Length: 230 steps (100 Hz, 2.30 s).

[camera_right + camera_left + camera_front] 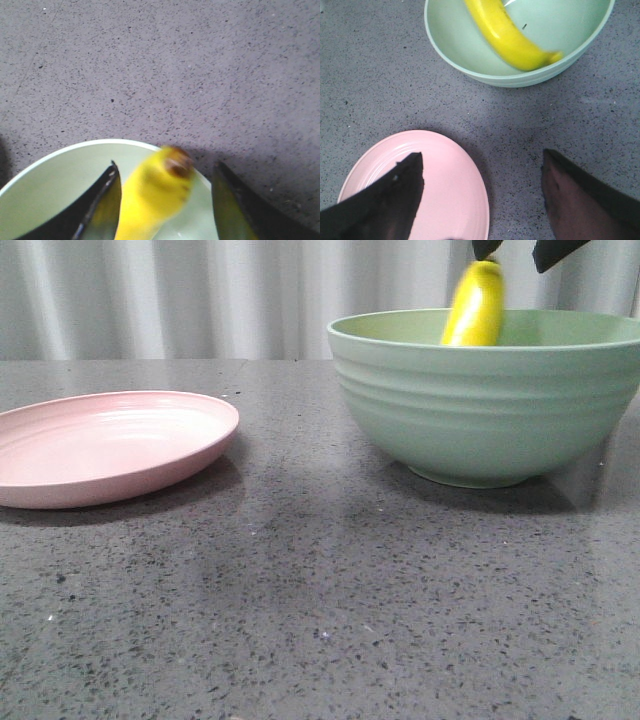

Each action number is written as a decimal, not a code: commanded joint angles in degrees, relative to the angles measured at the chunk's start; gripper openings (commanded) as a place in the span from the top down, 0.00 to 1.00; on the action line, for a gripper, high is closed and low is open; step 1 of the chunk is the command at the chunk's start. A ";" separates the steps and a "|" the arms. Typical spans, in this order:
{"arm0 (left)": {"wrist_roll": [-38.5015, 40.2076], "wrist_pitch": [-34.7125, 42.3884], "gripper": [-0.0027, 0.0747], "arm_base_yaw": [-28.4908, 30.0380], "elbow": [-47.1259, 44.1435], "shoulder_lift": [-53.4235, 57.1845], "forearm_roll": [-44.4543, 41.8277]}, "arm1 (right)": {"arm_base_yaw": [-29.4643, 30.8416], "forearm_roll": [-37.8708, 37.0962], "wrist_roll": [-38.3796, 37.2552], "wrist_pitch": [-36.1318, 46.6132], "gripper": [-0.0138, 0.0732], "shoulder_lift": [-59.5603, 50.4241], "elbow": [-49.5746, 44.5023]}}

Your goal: Transfer banana from pink plate to green bowl

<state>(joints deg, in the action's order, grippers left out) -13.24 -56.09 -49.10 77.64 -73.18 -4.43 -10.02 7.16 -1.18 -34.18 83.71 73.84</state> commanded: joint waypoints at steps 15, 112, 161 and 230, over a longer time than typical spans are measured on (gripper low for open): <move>8.06 2.79 0.78 -0.28 1.99 2.01 -3.08 | 0.29 -5.45 0.50 1.71 0.56 -7.06 1.78; 27.82 31.08 0.99 -0.28 -41.99 52.56 -13.07 | 0.29 -6.19 0.40 17.49 0.91 -56.54 -35.72; 27.82 35.67 0.99 -0.28 -61.85 73.08 -7.54 | 0.29 -6.73 0.40 25.39 0.91 -77.27 -53.09; 27.82 35.65 0.99 -0.28 -67.55 72.94 -7.25 | 0.29 -6.73 0.40 25.24 0.91 -77.20 -53.49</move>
<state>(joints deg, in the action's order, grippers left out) 14.11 -24.88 -49.10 8.97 0.30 -12.09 -10.02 0.97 -1.18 -13.85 5.99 18.81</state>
